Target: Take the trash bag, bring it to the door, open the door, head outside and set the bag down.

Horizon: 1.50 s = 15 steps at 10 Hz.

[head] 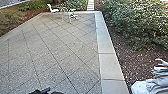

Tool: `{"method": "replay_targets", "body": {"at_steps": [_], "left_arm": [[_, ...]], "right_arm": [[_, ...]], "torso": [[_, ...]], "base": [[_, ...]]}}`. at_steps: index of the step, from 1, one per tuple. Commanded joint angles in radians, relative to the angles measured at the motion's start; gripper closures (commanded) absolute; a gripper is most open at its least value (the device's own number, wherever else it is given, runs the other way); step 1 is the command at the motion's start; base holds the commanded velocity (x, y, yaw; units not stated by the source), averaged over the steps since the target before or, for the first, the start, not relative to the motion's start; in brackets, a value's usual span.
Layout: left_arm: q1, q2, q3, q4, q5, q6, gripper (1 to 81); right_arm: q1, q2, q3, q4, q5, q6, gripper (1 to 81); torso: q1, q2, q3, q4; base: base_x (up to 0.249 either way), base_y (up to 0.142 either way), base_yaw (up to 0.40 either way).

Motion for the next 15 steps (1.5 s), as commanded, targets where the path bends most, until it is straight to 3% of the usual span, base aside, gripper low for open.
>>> {"method": "replay_targets", "body": {"at_steps": [1, 2, 3, 5, 6, 9, 10, 12, 13, 14, 15], "left_arm": [[-0.057, -0.033, -0.015, -0.014, 0.098, 0.007, 1.0], [0.016, -0.007, -0.015, 0.001, 0.103, 0.018, 1.0], [0.088, 0.031, -0.015, 0.036, 0.094, 0.053, 1.0], [0.273, 0.126, -0.02, 0.055, 0.02, 0.163, 1.0], [0.349, 0.152, -0.02, 0.055, -0.024, 0.199, 1.0], [0.489, 0.203, -0.017, 0.055, -0.067, 0.297, 1.0], [0.529, 0.223, -0.018, 0.055, -0.076, 0.34, 1.0], [0.598, 0.258, -0.018, 0.06, -0.159, 0.375, 1.0], [0.625, 0.275, -0.018, 0.058, -0.193, 0.4, 1.0], [0.647, 0.289, -0.015, 0.058, -0.215, 0.409, 1.0], [0.661, 0.298, -0.015, 0.057, -0.233, 0.409, 1.0]], "right_arm": [[-0.016, 0.008, 0.006, 0.002, -0.061, 0.002, 1.0], [-0.018, 0.008, 0.004, 0.003, -0.058, 0.002, 1.0], [-0.019, 0.008, 0.003, 0.005, -0.056, 0.004, 1.0], [-0.022, 0.012, -0.013, 0.003, -0.053, 0.01, 1.0], [-0.022, 0.012, -0.016, 0.003, -0.042, 0.01, 1.0], [-0.018, 0.012, -0.025, 0.008, -0.03, 0.01, 1.0], [-0.015, 0.012, -0.025, 0.009, -0.03, 0.01, 1.0], [-0.013, 0.012, -0.027, 0.012, -0.029, 0.011, 1.0], [-0.013, 0.014, -0.028, 0.012, -0.018, 0.011, 1.0], [-0.013, 0.015, -0.033, 0.016, -0.009, 0.011, 1.0], [-0.013, 0.02, -0.039, 0.014, -0.009, 0.011, 1.0]], "torso": [[0.0, 0.0, 0.06, 0.0], [0.0, 0.0, 0.09, 0.0], [0.0, 0.0, 0.099, 0.0], [0.0, 0.0, 0.146, 0.0], [0.0, 0.0, 0.182, -0.032], [-0.001, 0.0, 0.27, -0.068], [-0.001, 0.0, 0.297, -0.093], [-0.002, -0.001, 0.364, -0.132], [-0.002, -0.001, 0.393, -0.145], [-0.002, -0.002, 0.427, -0.146], [-0.002, -0.002, 0.365, -0.12]], "base": [[0.0, 0.0, 0.0], [0.0, 0.0, 0.0], [0.0, 0.0, 0.0], [0.0, 0.0, 0.0], [0.0, 0.0, 0.0], [0.0, 0.0, 0.0], [0.0, 0.0, 0.0], [0.0, 0.0, 0.0], [0.0, 0.0, 0.0], [0.0, 0.0, 0.0], [0.0, 0.0, 0.0]]}}
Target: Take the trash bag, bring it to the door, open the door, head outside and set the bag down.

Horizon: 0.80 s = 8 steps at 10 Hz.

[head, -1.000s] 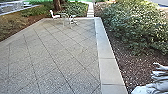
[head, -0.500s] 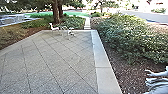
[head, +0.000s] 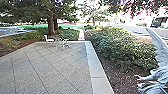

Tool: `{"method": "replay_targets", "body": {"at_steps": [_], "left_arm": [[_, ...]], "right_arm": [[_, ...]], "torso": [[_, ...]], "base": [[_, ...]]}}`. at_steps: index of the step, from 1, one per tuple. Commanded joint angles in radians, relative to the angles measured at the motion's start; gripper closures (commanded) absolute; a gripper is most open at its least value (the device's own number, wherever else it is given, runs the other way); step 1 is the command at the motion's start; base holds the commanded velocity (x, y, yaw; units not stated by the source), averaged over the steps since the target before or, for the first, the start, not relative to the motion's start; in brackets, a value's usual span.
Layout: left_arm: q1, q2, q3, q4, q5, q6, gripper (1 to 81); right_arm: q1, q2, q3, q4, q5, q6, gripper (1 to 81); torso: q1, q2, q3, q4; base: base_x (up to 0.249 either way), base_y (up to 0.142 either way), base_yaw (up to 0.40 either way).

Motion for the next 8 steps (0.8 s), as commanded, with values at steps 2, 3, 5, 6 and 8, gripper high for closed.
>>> {"method": "replay_targets", "body": {"at_steps": [2, 3, 5, 6, 8], "left_arm": [[0.001, 0.03, -0.008, 0.005, -0.035, 0.026, 1.0], [0.017, 0.04, -0.008, 0.005, -0.096, 0.026, 1.0], [0.037, 0.058, -0.008, 0.002, -0.157, 0.026, 1.0], [0.052, 0.073, -0.008, 0.001, -0.219, 0.026, 1.0], [0.069, 0.107, -0.007, 0.001, -0.352, 0.026, 1.0]], "right_arm": [[0.038, 0.02, -0.013, 0.008, -0.044, 0.004, 1.0], [0.038, 0.034, -0.027, 0.008, -0.044, 0.005, 1.0], [0.033, 0.074, -0.076, 0.011, -0.044, 0.001, 1.0], [0.027, 0.1, -0.11, 0.009, -0.044, 0.001, 1.0], [0.024, 0.132, -0.155, 0.006, -0.044, -0.005, 1.0]], "torso": [[0.002, 0.0, 0.006, -0.001], [0.002, 0.0, 0.009, -0.001], [0.002, -0.001, 0.007, -0.001], [0.002, -0.001, 0.007, -0.001], [0.002, -0.001, 0.007, -0.001]], "base": [[0.0, 0.0, 0.0], [0.0, 0.0, 0.0], [0.0, 0.0, 0.0], [0.0, 0.0, 0.0], [0.0, 0.0, 0.0]]}}
